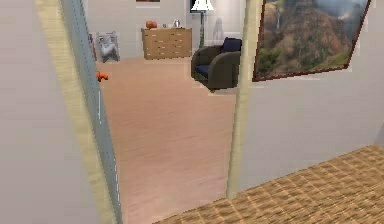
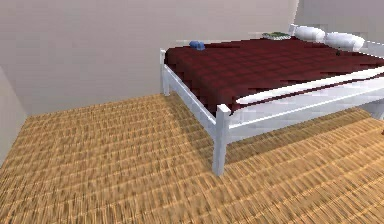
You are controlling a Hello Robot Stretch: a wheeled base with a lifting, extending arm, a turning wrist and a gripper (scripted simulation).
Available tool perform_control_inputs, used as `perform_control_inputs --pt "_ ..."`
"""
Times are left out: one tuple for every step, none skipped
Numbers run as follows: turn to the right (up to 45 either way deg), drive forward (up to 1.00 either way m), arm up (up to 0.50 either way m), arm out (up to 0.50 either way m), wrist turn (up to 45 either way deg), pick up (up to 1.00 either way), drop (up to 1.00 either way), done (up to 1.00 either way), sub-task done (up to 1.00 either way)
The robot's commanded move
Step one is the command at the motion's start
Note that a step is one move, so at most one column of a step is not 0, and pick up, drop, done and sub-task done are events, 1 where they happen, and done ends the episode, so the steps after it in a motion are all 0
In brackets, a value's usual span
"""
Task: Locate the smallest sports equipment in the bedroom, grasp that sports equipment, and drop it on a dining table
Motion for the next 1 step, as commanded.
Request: perform_control_inputs --pt "0.0 0.15 0.0 0.0 0.0 0.0 0.0 0.0 0.0"
